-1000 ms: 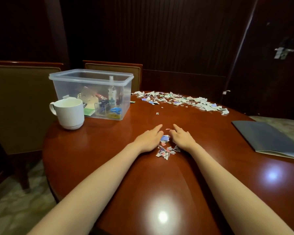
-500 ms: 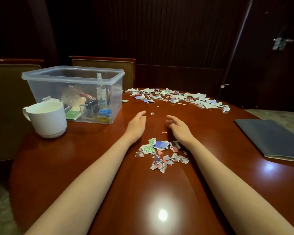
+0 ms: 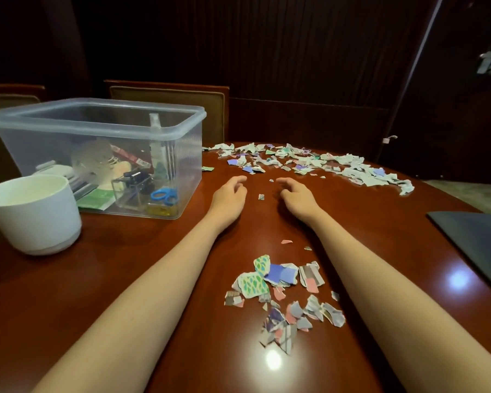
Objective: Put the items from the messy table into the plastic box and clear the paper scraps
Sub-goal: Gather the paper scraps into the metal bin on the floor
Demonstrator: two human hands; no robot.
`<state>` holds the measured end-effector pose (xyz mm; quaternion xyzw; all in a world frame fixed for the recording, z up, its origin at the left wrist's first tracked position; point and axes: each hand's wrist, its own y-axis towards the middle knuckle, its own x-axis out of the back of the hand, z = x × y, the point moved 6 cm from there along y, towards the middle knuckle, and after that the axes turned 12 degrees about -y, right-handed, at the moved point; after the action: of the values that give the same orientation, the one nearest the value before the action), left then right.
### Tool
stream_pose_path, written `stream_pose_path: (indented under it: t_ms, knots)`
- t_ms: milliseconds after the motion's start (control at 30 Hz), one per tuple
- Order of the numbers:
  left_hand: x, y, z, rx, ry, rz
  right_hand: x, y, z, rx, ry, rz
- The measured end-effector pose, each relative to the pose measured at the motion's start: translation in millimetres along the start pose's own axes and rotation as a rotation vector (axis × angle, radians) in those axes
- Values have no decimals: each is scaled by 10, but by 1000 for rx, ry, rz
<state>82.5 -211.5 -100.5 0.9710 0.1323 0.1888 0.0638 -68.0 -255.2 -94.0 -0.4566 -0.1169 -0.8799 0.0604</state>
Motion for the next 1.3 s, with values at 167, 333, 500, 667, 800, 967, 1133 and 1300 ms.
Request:
stream_pose_path:
  t_ms: [167, 333, 500, 667, 800, 967, 1133, 1300]
  knots:
    - [38, 407, 81, 10, 106, -15, -247, 498, 82, 84, -214, 31]
    - [53, 735, 167, -3, 308, -10, -423, 855, 149, 133, -398, 59]
    - [-20, 942, 196, -52, 781, 30, -489, 1027, 142, 113, -467, 66]
    - [40, 1163, 361, 101, 809, 45, -566, 1103, 126, 116, -536, 138]
    - [33, 1201, 423, 140, 791, 112, -597, 1090, 153, 126, -568, 224]
    - [-81, 1127, 318, -85, 631, 254, -535, 1008, 237, 204, -409, 186]
    - [-87, 1003, 228, -168, 472, 322, -386, 891, 177, 156, -22, 158]
    - [-42, 866, 193, -162, 293, 301, -328, 718, 106, 131, 148, 162]
